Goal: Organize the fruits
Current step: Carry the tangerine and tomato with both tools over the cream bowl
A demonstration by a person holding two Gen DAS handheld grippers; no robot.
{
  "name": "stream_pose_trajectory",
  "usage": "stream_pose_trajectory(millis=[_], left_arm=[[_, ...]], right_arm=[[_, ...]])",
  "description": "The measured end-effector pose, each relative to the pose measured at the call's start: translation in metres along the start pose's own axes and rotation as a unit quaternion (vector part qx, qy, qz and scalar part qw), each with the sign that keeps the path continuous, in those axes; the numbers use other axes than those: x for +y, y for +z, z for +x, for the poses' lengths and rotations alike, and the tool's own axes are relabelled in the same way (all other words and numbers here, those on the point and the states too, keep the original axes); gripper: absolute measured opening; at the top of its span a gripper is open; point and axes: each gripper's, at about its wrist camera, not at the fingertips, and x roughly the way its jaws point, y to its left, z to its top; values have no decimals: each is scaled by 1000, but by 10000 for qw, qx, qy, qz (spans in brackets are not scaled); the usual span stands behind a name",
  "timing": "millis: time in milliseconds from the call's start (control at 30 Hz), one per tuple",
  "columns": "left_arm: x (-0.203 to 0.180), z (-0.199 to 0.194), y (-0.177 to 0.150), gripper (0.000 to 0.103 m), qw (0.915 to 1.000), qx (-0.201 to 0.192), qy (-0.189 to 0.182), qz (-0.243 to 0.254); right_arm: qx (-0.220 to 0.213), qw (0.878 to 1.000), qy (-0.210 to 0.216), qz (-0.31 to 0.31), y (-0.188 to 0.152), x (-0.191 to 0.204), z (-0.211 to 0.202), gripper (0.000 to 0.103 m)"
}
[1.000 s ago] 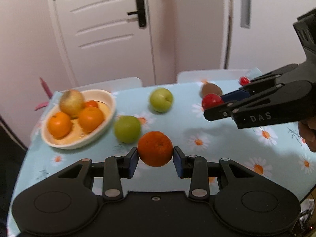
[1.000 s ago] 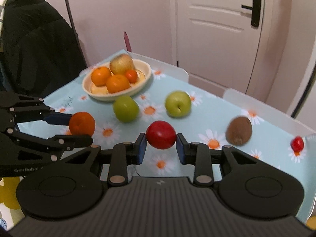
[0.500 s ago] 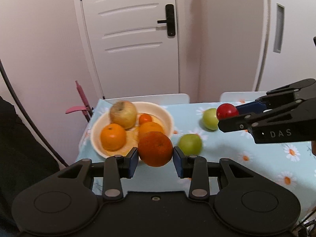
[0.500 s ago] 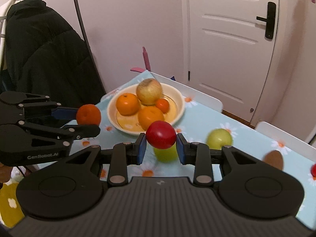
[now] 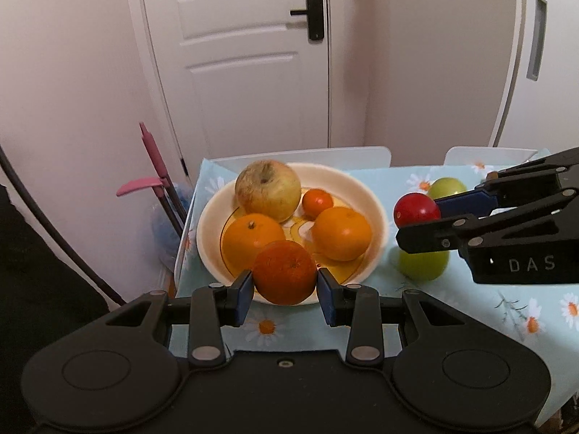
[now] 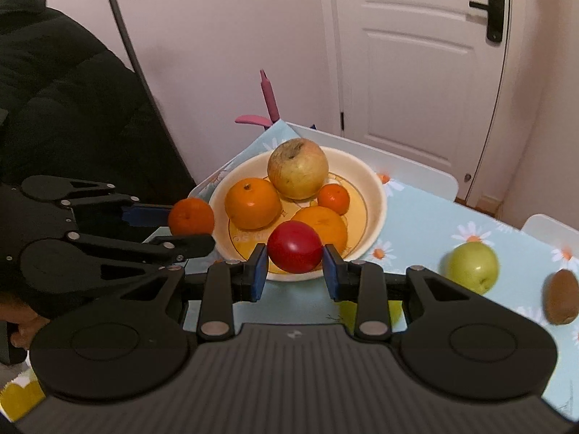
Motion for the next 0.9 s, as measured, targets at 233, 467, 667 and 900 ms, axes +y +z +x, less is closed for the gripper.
stream_pose_trajectory(millis=[233,467,667,900], left_arm=[[21,39,0,42,9991,307,-282,69],[17,51,5,55,9981,387,-421,245],[23,38,4,92,9987,203,-440,167],[25,13,-2,93,9998,121,-183,-23]], right_arm=[[121,9994,-157,268,2,6,27,47],[178,9981,-325,487,2,2,33,47],[215,9980,-325,489,4,-3,30,47],[358,9991,-111,199,7,0,32,47]])
